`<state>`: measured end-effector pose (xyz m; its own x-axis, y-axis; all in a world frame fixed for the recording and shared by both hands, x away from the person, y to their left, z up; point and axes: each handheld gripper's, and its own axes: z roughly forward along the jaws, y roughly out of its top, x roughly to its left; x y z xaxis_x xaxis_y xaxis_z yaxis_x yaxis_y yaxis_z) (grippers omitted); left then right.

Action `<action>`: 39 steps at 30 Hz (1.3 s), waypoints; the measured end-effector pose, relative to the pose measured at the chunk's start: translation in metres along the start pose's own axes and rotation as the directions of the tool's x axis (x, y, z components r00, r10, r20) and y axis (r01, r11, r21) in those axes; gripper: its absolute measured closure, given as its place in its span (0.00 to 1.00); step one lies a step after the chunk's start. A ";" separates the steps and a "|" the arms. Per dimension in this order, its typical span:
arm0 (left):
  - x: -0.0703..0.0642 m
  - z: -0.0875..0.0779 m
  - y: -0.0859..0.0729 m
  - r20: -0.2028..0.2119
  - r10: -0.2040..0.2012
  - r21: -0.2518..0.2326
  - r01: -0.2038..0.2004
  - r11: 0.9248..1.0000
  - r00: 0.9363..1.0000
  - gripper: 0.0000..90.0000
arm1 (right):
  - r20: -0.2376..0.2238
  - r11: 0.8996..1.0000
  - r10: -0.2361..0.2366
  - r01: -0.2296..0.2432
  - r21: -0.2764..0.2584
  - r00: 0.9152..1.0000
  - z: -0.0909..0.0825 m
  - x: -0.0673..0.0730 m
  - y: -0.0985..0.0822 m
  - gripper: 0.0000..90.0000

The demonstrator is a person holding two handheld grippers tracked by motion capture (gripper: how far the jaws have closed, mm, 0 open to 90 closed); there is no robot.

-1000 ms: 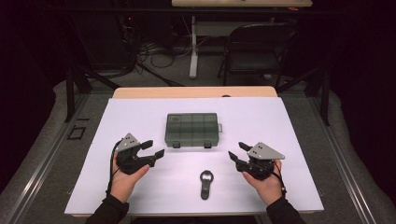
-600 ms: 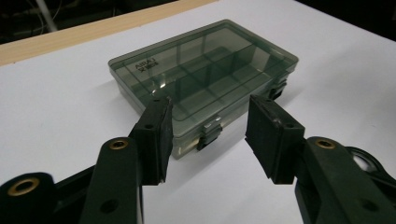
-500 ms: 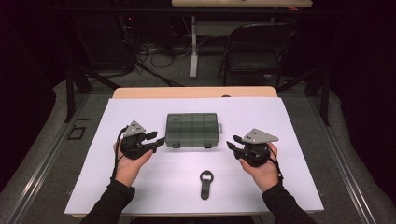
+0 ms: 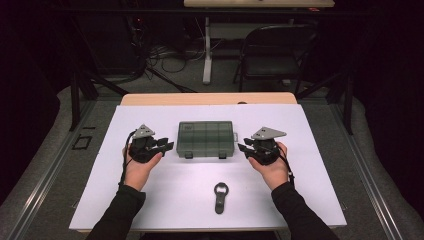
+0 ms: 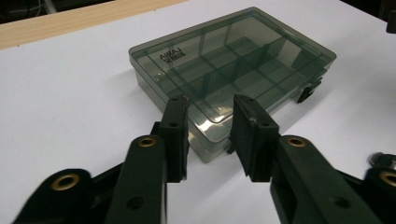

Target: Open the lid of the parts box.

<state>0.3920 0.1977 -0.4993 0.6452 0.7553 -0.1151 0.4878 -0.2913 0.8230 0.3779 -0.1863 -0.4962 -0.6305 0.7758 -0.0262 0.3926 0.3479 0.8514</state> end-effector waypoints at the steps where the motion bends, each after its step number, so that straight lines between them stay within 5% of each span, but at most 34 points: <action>1: 0.001 0.001 0.000 -0.005 0.004 -0.004 -0.004 1.000 1.000 0.76 | -0.010 1.000 0.007 -0.007 -0.002 1.000 0.002 -0.001 0.000 0.81; 7: 0.010 0.009 0.004 0.021 -0.003 -0.002 0.003 1.000 1.000 0.88 | -0.033 1.000 0.014 -0.014 -0.019 0.999 0.013 -0.008 0.006 0.92; 10: 0.013 0.010 0.003 0.016 -0.015 -0.006 0.015 1.000 1.000 0.88 | -0.023 1.000 -0.031 0.031 0.003 0.999 0.019 -0.008 0.008 0.89; 15: 0.015 0.016 0.000 0.052 0.043 -0.002 -0.043 0.999 0.998 0.90 | -0.039 0.999 -0.036 0.036 -0.012 0.999 0.022 -0.010 0.007 0.89; 18: 0.010 0.019 -0.001 -0.020 0.054 -0.010 -0.054 0.998 0.998 0.87 | -0.021 0.997 -0.078 0.078 0.005 0.997 0.025 -0.008 0.004 0.94; 22: 0.009 0.021 -0.005 -0.003 0.035 -0.026 -0.035 0.999 0.999 0.94 | -0.022 0.997 -0.072 0.072 0.018 0.997 0.028 -0.006 0.001 0.97; 31: 0.008 0.029 -0.020 0.012 0.058 0.079 -0.059 0.995 0.998 1.00 | -0.038 0.997 -0.050 0.052 0.061 0.998 0.035 -0.005 -0.014 1.00; 39: 0.005 0.033 -0.025 0.009 0.061 0.114 -0.061 0.992 0.998 1.00 | -0.016 0.995 -0.055 0.056 0.086 0.998 0.039 -0.002 -0.024 1.00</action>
<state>0.4021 0.1898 -0.5387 0.6787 0.7311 -0.0695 0.5112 -0.4023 0.7595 0.3961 -0.1757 -0.5375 -0.6616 0.7470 -0.0649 0.4127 0.4350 0.8003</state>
